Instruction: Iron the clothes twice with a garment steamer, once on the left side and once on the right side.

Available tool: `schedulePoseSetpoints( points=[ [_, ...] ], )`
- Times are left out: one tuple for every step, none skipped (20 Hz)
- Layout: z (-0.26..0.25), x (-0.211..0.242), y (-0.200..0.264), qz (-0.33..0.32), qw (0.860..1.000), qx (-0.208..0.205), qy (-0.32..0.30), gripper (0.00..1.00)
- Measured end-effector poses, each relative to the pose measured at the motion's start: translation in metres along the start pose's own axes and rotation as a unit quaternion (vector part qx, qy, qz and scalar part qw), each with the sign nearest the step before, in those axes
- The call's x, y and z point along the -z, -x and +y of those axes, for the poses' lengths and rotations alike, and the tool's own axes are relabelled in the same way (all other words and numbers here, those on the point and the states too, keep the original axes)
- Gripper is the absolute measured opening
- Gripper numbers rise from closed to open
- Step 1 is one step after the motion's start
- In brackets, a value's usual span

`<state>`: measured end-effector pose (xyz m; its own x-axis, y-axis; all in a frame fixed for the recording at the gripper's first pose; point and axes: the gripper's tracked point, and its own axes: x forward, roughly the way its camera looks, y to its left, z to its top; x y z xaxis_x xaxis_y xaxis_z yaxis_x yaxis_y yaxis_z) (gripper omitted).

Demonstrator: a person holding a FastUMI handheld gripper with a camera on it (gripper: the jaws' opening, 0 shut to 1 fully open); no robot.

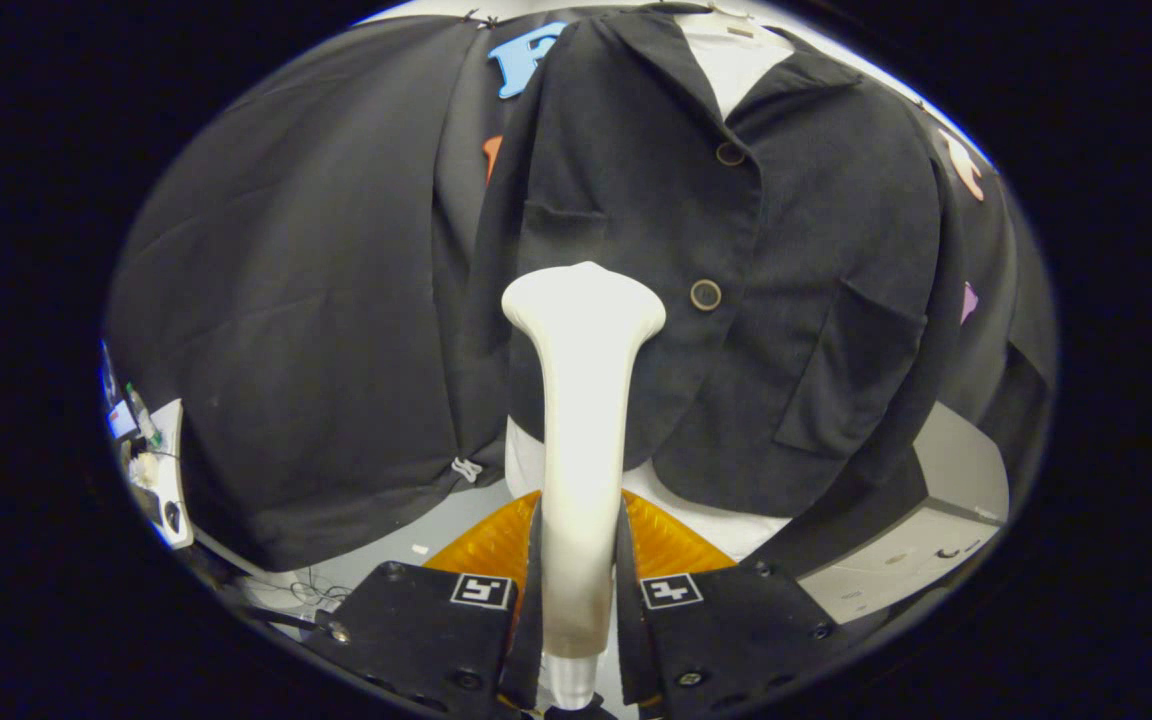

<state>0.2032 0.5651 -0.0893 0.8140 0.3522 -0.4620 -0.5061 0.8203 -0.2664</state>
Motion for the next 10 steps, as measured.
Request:
schedulePoseSetpoints(
  points=[
    [0.001, 0.004, -0.001, 0.004, 1.0, 0.001, 0.001, 0.33],
    [0.002, 0.007, -0.002, 0.007, 1.0, 0.001, 0.001, 0.33],
    [0.003, 0.008, -0.002, 0.009, 1.0, 0.001, 0.0, 0.33],
    [0.003, 0.01, -0.001, 0.008, 1.0, 0.001, -0.002, 0.33],
    [0.002, 0.01, 0.0, 0.008, 1.0, -0.001, -0.003, 0.33],
    [0.001, 0.011, 0.003, 0.008, 1.0, -0.002, -0.006, 0.33],
    [-0.003, 0.012, 0.007, 0.008, 1.0, -0.004, -0.009, 0.34],
    [-0.006, 0.013, 0.011, 0.005, 1.0, -0.006, -0.013, 0.34],
    [-0.012, 0.014, 0.017, 0.002, 1.0, -0.007, -0.019, 0.34],
    [-0.019, 0.016, 0.023, -0.001, 1.0, -0.005, -0.026, 0.34]
  ],
)
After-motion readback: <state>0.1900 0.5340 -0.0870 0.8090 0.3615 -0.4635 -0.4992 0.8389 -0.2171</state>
